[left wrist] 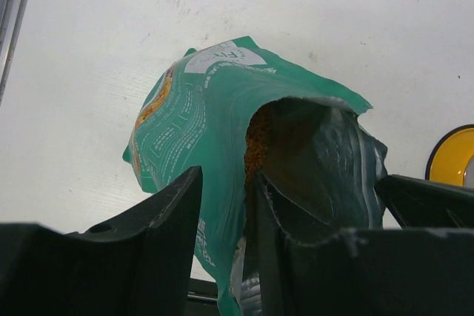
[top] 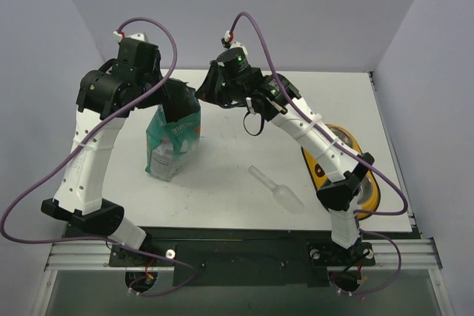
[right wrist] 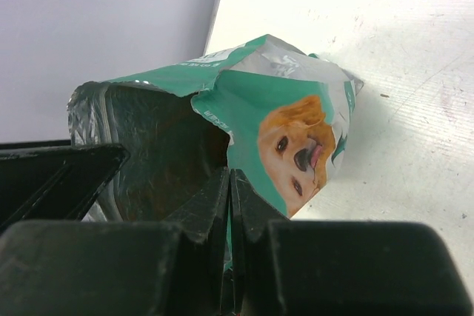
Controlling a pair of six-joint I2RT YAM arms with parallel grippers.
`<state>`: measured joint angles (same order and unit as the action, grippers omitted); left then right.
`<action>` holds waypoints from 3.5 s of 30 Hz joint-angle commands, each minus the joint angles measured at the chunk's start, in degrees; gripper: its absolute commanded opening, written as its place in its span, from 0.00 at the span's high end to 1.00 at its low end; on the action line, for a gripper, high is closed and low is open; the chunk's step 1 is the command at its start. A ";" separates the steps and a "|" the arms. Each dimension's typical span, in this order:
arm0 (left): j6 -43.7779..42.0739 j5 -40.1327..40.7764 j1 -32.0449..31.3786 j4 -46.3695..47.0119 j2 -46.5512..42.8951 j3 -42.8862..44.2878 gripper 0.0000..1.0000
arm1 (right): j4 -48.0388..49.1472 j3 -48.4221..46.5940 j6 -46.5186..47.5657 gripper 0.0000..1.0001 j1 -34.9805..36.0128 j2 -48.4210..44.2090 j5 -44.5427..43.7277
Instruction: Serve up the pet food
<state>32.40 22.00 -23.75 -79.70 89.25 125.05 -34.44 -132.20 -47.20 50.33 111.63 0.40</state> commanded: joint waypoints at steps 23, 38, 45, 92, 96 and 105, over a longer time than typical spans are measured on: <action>-2.79 -3.54 -1.13 11.76 -8.92 -11.32 1.00 | -13.81 26.75 21.70 0.41 1.53 -28.03 -7.51; 0.38 -8.02 -1.21 12.64 -10.41 -15.81 1.00 | -3.45 61.72 1.16 0.63 -7.96 -33.25 -4.80; 1.52 -7.67 -1.30 13.08 -11.82 -16.68 1.00 | 0.77 64.61 -18.17 0.67 -10.42 -23.93 -2.07; 5.65 -11.71 -1.30 17.21 -16.83 -26.17 1.00 | -0.54 52.76 -9.52 0.62 -8.76 0.33 -0.23; 5.65 -11.80 -1.21 18.26 -17.44 -27.14 1.00 | -3.79 50.82 0.67 0.62 -7.00 0.08 -0.23; 5.22 -11.54 -1.04 18.62 -18.06 -27.41 1.00 | -6.70 55.03 4.24 0.53 -5.76 -8.53 -6.30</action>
<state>38.30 11.51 -24.71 -63.16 73.52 97.38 -36.45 -78.48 -43.97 44.99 109.95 -2.63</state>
